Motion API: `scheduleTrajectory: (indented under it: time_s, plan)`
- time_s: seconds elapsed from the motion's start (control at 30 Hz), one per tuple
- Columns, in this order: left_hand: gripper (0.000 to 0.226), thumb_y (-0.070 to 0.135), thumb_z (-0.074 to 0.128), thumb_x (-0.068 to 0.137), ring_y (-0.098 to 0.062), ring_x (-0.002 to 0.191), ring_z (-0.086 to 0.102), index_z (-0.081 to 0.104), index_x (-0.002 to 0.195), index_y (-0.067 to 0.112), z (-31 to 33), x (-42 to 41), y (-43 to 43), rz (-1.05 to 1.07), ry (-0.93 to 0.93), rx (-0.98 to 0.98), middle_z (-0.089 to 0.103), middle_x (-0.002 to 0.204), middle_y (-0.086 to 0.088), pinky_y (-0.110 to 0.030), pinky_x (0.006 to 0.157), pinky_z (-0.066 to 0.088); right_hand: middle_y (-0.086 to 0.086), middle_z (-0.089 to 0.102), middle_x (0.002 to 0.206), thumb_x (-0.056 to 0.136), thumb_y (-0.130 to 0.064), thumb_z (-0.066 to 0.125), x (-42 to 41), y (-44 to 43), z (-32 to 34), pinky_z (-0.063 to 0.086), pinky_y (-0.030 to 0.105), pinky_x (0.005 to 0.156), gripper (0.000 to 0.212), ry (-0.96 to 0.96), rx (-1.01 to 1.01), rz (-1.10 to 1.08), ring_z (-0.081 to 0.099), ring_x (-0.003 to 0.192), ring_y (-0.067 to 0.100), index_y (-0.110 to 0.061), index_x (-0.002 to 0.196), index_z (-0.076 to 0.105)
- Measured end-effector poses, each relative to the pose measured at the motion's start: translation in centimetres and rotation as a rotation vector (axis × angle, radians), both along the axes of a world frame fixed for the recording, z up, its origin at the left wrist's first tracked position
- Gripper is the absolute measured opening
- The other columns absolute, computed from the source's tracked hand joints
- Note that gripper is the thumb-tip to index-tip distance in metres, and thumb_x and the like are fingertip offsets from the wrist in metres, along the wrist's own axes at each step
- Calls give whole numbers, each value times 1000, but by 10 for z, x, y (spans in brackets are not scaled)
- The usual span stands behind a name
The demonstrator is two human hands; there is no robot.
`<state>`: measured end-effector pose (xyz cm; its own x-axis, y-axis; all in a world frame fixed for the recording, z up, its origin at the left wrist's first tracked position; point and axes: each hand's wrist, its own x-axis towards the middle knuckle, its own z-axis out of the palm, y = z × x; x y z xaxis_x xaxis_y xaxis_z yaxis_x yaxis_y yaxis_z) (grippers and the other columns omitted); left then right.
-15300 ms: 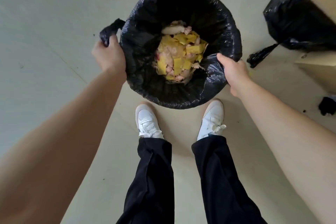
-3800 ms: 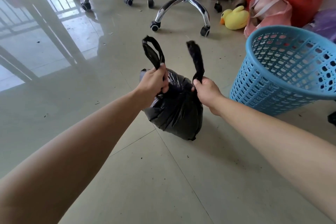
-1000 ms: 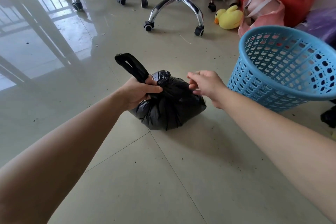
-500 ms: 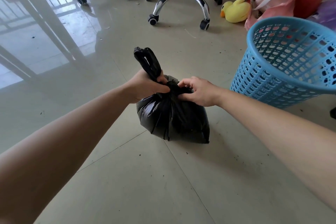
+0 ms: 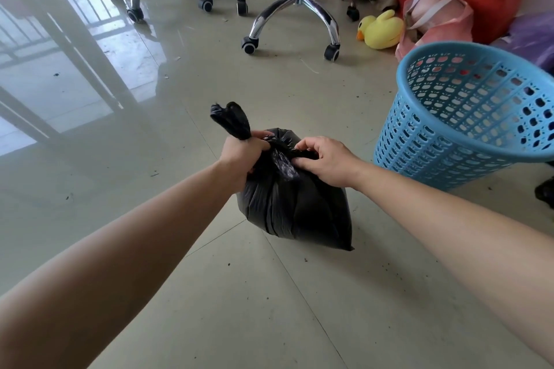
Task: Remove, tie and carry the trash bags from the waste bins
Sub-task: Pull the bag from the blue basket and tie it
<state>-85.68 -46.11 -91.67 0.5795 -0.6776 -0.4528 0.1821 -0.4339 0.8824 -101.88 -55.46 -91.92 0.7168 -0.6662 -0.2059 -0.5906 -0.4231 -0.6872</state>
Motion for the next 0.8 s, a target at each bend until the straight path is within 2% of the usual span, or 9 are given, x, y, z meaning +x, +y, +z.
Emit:
scheduleTrajectory:
  time_s: [0.07, 0.17, 0.2, 0.3, 0.4, 0.5, 0.6, 0.73, 0.8]
  plan:
    - [30, 1, 59, 83, -19, 77, 62, 76, 98, 20, 2, 1, 2, -14, 149, -44, 72, 92, -6, -25, 61, 44, -4, 62, 106, 87, -36, 72, 2, 0, -1, 43, 27, 88, 28, -13, 8, -17, 57, 98, 16, -26, 113, 67]
    - [34, 10, 66, 69, -25, 89, 66, 75, 102, 10, 3, 4, 4, 29, 325, -128, 72, 95, -10, -37, 84, 49, -7, 67, 102, 82, -35, 78, 3, 1, -1, 48, 32, 91, 23, -57, 27, -40, 61, 97, 18, -29, 103, 70]
    - [32, 13, 71, 70, -24, 85, 67, 73, 101, 7, 2, 4, 3, 47, 348, -158, 71, 91, -10, -37, 83, 52, -8, 69, 100, 81, -34, 80, 2, 2, -1, 49, 34, 94, 19, -78, 45, -45, 63, 97, 17, -31, 97, 70]
    - [23, 11, 78, 79, -23, 76, 69, 71, 100, 6, 1, -1, 2, 81, 293, -217, 69, 84, -10, -32, 68, 58, -15, 71, 91, 77, -30, 84, 2, 6, -2, 50, 35, 97, 17, -106, 122, -25, 65, 95, 11, -34, 87, 70]
    - [21, -6, 68, 79, -24, 78, 68, 72, 95, 8, -1, -4, 1, 154, 198, -224, 69, 85, -13, -37, 74, 60, -15, 74, 97, 75, -30, 85, 0, 8, 0, 51, 33, 99, 22, -95, 203, 30, 66, 101, 6, -36, 92, 73]
    - [29, -17, 61, 77, -21, 74, 67, 66, 83, 11, -1, 0, 3, 136, 133, -246, 67, 78, -8, -31, 68, 58, -9, 71, 99, 80, -34, 80, -5, 5, 2, 51, 25, 92, 24, -20, 253, 61, 65, 96, 7, -36, 102, 72]
    - [35, -20, 65, 77, -25, 82, 65, 60, 88, 13, -3, 6, 6, 92, 168, -273, 64, 86, -10, -35, 75, 57, -8, 69, 92, 83, -37, 76, -9, 1, 0, 50, 23, 89, 18, -32, 244, -33, 64, 90, 7, -31, 100, 75]
    - [31, -17, 65, 82, -17, 74, 66, 60, 87, 13, -3, 12, 11, 31, 220, -266, 64, 84, -6, -22, 61, 56, -9, 63, 82, 87, -33, 73, -9, -8, -7, 50, 24, 82, 14, -94, 130, -190, 59, 81, 9, -27, 99, 72]
    - [34, -19, 64, 82, -13, 71, 68, 59, 88, 14, -5, 14, 13, -10, 234, -303, 65, 83, -3, -20, 61, 56, -8, 58, 82, 89, -31, 71, -10, -12, -4, 49, 25, 83, 17, -148, 150, -221, 57, 80, 9, -25, 106, 70]
